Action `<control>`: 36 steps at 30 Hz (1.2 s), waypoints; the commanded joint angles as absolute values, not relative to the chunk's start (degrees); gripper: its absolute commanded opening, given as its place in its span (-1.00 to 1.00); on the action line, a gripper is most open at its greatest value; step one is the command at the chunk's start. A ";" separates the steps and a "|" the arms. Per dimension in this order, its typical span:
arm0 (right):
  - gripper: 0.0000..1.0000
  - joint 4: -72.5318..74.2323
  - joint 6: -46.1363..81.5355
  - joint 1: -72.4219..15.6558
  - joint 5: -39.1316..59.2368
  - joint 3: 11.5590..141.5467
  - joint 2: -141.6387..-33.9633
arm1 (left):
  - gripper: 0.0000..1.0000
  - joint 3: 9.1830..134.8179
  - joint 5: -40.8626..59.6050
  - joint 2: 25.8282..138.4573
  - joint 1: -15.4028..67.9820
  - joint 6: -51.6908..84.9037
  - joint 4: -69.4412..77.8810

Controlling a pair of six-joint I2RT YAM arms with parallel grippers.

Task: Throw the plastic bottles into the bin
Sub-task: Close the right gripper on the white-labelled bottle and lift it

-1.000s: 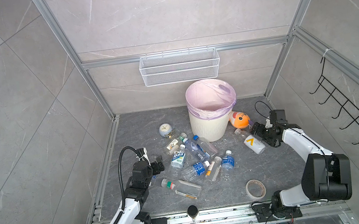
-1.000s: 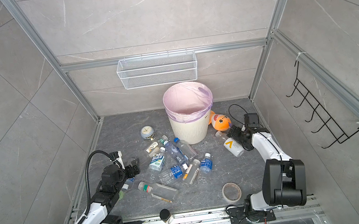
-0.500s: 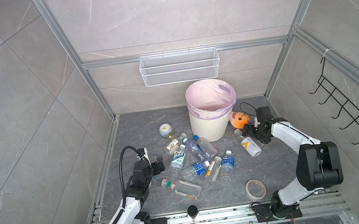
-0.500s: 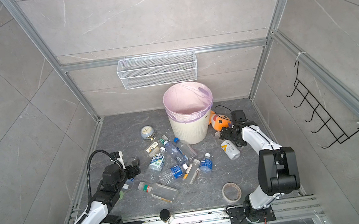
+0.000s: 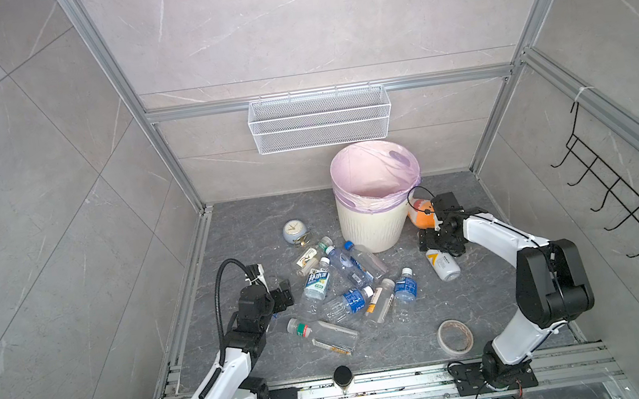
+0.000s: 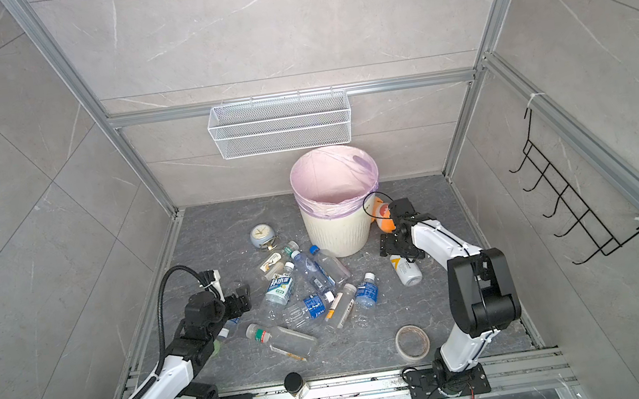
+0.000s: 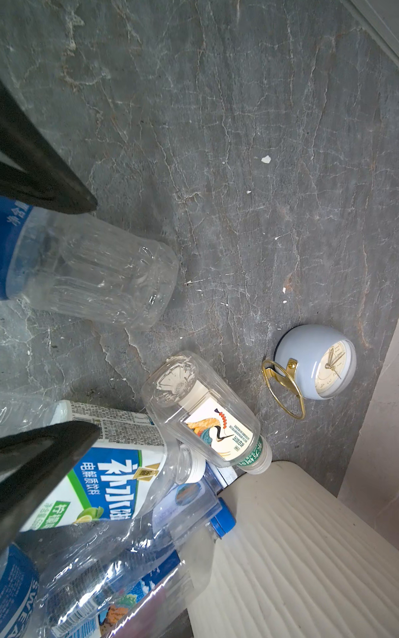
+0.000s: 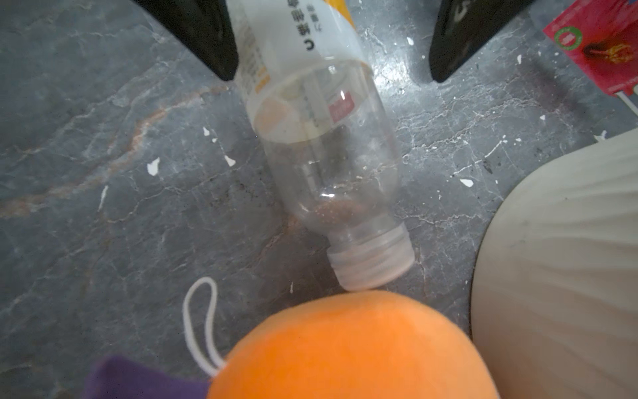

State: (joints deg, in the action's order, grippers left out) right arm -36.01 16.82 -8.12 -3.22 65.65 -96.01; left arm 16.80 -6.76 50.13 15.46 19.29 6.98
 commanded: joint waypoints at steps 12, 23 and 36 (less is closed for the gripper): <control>0.63 -37.10 17.99 -12.73 -7.06 62.81 -98.15 | 0.91 18.95 -5.77 50.97 15.36 19.07 9.16; 0.44 -33.37 21.12 -12.70 -3.77 60.44 -99.68 | 0.90 18.98 -5.65 50.99 15.36 19.07 9.12; 0.12 -26.95 22.58 -13.14 -5.60 49.07 -86.86 | 0.89 19.43 -5.06 51.95 15.37 18.78 9.03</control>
